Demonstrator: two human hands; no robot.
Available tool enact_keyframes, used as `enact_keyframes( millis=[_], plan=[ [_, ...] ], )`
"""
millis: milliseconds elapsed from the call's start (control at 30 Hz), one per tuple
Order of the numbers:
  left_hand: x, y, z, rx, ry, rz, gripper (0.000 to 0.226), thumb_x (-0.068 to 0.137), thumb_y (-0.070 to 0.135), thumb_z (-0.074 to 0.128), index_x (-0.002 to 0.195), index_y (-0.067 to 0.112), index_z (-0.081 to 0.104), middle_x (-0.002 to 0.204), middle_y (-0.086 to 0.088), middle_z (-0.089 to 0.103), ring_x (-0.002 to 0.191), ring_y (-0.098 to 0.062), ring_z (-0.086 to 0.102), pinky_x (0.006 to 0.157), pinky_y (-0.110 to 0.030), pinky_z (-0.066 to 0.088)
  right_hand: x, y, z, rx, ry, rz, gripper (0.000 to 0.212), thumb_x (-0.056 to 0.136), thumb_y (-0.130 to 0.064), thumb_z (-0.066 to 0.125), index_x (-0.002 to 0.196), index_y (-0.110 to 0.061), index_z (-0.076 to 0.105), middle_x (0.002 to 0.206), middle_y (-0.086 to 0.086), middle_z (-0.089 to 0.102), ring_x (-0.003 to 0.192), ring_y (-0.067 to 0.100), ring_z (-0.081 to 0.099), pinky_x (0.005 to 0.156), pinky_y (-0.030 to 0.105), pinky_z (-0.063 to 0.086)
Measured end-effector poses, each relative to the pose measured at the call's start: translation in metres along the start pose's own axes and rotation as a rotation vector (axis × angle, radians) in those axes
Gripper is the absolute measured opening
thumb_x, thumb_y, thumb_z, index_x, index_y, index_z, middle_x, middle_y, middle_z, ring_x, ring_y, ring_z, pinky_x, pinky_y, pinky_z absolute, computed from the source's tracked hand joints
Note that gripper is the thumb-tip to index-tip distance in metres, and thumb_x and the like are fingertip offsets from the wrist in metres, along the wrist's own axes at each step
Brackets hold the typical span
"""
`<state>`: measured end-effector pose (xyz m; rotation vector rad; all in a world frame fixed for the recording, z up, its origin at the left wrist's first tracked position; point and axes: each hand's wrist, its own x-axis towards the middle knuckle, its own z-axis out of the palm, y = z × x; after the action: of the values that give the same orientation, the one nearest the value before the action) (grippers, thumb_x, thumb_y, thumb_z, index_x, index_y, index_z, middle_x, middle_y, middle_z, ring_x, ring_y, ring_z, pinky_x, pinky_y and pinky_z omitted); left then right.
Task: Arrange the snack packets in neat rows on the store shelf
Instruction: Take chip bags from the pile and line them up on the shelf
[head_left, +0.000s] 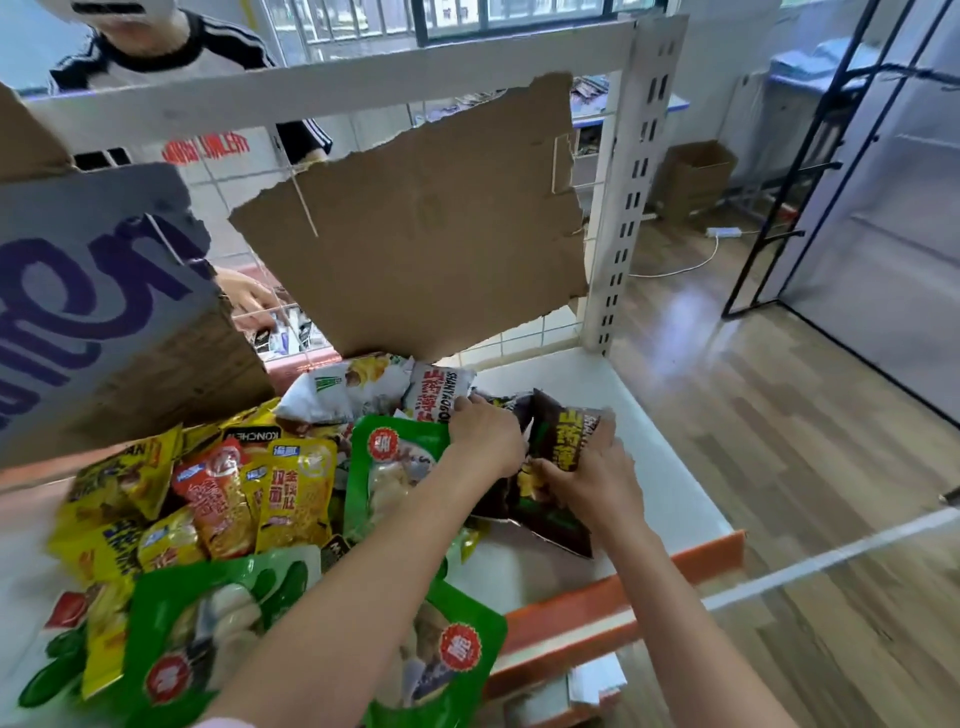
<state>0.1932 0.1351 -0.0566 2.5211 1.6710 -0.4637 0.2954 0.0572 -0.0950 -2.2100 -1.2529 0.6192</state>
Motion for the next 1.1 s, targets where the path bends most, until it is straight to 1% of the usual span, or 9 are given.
enact_keyframes(
  millis=[233, 333, 433, 633, 733, 800, 900, 1033, 1100],
  plan=[
    [0.0, 0.008, 0.013, -0.259, -0.078, 0.051, 0.055, 0.098, 0.045, 0.03, 0.147, 0.022, 0.019, 0.143, -0.033, 0.025, 0.129, -0.047, 0.031, 0.105, -0.048, 0.029, -0.004, 0.017, -0.013, -0.009, 0.068, -0.047, 0.085, 0.083, -0.037, 0.064, 0.144, -0.01, 0.011, 0.124, 0.017, 0.04, 0.104, 0.042, 0.051, 0.082, 0.042, 0.042],
    [0.004, 0.013, 0.011, -0.302, -0.079, 0.028, 0.066, 0.094, 0.043, 0.044, 0.147, 0.029, 0.008, 0.138, -0.031, 0.032, 0.127, -0.046, 0.032, 0.102, -0.051, 0.032, -0.006, 0.019, -0.022, 0.088, 0.096, -0.098, 0.082, 0.084, -0.02, 0.063, 0.145, -0.012, 0.008, 0.13, 0.014, 0.031, 0.101, 0.04, 0.052, 0.077, 0.04, 0.042],
    [0.005, 0.022, 0.007, -0.431, 0.028, -0.067, 0.085, 0.083, 0.035, 0.065, 0.143, 0.005, 0.012, 0.135, -0.027, 0.036, 0.127, -0.041, 0.033, 0.1, -0.047, 0.034, -0.009, 0.019, -0.028, 0.138, 0.124, -0.128, 0.093, 0.081, -0.016, 0.066, 0.147, -0.011, 0.002, 0.137, 0.012, 0.025, 0.108, 0.038, 0.049, 0.077, 0.038, 0.042],
    [-0.003, 0.033, -0.004, -0.829, 0.472, 0.039, 0.047, 0.079, 0.019, 0.069, 0.114, 0.001, 0.043, 0.114, -0.016, 0.049, 0.108, -0.03, 0.045, 0.084, -0.025, 0.036, -0.014, 0.014, -0.044, 0.382, 0.239, -0.138, 0.101, 0.076, -0.015, 0.074, 0.147, -0.011, 0.003, 0.135, 0.014, 0.03, 0.118, 0.029, 0.04, 0.082, 0.024, 0.036],
    [-0.021, 0.035, -0.022, -1.024, 0.64, 0.076, 0.041, 0.081, 0.016, 0.069, 0.108, 0.003, 0.041, 0.104, -0.011, 0.049, 0.09, -0.021, 0.047, 0.064, -0.014, 0.031, -0.019, 0.007, -0.057, 0.506, 0.27, -0.159, 0.079, 0.074, -0.015, 0.075, 0.136, -0.009, 0.026, 0.105, -0.002, 0.049, 0.091, 0.02, 0.05, 0.06, 0.004, 0.035],
    [-0.037, 0.031, -0.034, -1.067, 0.683, 0.09, 0.041, 0.08, 0.018, 0.071, 0.102, 0.006, 0.038, 0.095, -0.004, 0.054, 0.081, -0.016, 0.052, 0.059, -0.013, 0.038, -0.023, 0.001, -0.064, 0.564, 0.249, -0.164, 0.07, 0.075, -0.019, 0.075, 0.129, -0.011, 0.032, 0.086, -0.01, 0.051, 0.072, 0.012, 0.051, 0.055, 0.002, 0.037],
    [-0.068, 0.017, -0.046, -1.079, 0.69, 0.034, 0.047, 0.076, 0.019, 0.076, 0.099, 0.01, 0.036, 0.084, 0.004, 0.058, 0.073, -0.009, 0.061, 0.06, -0.012, 0.045, -0.031, -0.002, -0.068, 0.632, 0.179, -0.194, 0.07, 0.072, -0.026, 0.079, 0.126, -0.016, 0.036, 0.085, -0.022, 0.051, 0.073, -0.008, 0.053, 0.059, 0.007, 0.042],
    [-0.12, -0.012, -0.043, -1.074, 0.645, -0.114, 0.05, 0.075, 0.023, 0.077, 0.105, 0.02, 0.038, 0.081, 0.022, 0.054, 0.068, 0.016, 0.056, 0.059, -0.002, 0.042, -0.043, -0.003, -0.062, 0.636, -0.07, -0.251, 0.07, 0.068, -0.028, 0.081, 0.125, -0.021, 0.04, 0.096, -0.012, 0.062, 0.087, 0.009, 0.063, 0.075, 0.031, 0.052],
    [-0.148, -0.025, -0.033, -1.086, 0.566, -0.188, 0.045, 0.075, 0.027, 0.076, 0.105, 0.029, 0.043, 0.084, 0.023, 0.057, 0.074, 0.012, 0.057, 0.062, -0.003, 0.042, -0.051, -0.007, -0.056, 0.579, -0.207, -0.301, 0.072, 0.066, -0.029, 0.082, 0.125, -0.024, 0.04, 0.097, -0.009, 0.065, 0.086, 0.008, 0.065, 0.073, 0.03, 0.052]
  ],
)
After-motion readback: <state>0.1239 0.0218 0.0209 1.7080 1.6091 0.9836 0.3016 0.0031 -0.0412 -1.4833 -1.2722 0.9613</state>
